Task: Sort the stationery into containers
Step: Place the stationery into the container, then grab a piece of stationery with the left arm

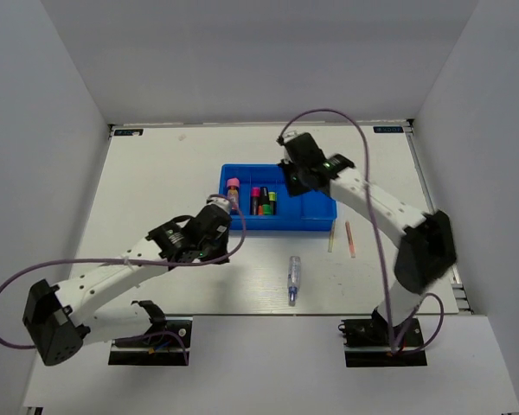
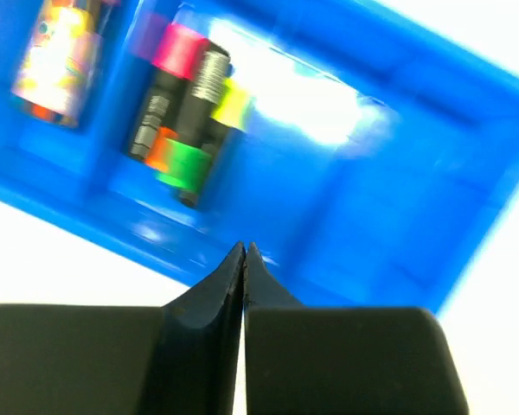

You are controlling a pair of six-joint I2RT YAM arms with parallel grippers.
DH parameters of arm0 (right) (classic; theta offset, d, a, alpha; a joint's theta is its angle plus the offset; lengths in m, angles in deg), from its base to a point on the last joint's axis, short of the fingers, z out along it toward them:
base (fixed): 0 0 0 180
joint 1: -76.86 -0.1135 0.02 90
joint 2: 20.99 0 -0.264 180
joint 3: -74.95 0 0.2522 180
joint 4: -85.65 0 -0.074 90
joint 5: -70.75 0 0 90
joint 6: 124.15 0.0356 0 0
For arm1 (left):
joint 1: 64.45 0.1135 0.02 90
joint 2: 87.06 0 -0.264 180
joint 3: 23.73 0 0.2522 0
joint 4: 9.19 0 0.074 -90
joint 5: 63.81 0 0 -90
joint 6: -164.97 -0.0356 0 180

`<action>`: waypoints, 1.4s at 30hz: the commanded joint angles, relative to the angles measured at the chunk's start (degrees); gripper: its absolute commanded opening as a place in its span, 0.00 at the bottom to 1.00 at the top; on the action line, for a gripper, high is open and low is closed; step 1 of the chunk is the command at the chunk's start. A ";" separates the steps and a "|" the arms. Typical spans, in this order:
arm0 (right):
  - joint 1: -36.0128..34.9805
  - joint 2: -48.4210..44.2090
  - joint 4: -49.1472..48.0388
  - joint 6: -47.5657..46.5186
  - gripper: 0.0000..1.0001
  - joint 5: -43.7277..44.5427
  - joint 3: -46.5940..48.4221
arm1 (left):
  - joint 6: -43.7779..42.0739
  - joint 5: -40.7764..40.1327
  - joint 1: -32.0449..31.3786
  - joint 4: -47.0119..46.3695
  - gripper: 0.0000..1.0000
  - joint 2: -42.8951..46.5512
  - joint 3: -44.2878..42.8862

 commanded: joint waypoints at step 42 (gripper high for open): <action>20.35 -48.61 -2.31 -6.70 0.01 5.04 -43.89 | 15.92 -6.14 -19.23 -2.72 0.12 -53.45 -33.84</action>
